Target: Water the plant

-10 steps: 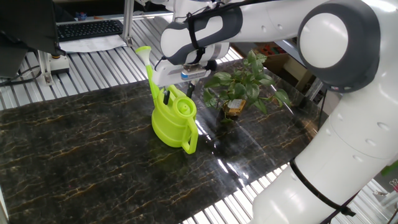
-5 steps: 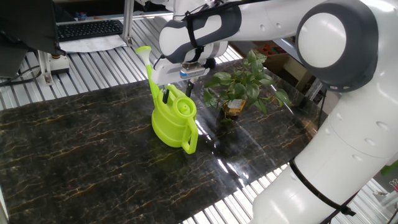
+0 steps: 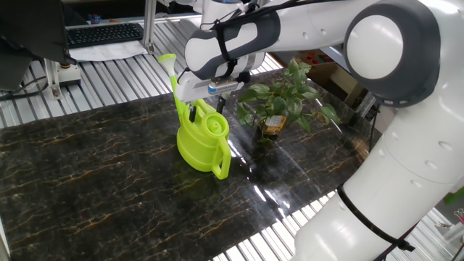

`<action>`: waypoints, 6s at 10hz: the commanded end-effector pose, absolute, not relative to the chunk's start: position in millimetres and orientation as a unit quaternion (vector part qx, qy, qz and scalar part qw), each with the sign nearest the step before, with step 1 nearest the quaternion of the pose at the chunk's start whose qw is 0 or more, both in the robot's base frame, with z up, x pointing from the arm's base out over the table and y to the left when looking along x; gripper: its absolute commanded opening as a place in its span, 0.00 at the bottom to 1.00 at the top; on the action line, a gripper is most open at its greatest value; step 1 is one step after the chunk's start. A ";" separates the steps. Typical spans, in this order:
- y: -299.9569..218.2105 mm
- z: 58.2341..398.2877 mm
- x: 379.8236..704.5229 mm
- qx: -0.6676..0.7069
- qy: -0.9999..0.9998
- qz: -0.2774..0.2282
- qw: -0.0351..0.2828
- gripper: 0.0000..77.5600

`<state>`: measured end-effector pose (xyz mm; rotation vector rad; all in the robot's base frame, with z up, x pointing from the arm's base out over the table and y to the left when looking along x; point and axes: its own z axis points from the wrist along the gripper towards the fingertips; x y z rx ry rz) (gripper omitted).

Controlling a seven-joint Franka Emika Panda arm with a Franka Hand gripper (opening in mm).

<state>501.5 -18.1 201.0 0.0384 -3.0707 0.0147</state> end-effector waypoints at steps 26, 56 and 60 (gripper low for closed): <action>-18.3 202.3 502.6 0.021 -0.999 0.004 0.034 0.01; 28.2 286.0 426.5 -0.299 -0.942 -0.038 0.149 0.01; 33.2 290.9 415.8 -0.336 -0.925 -0.056 0.167 0.01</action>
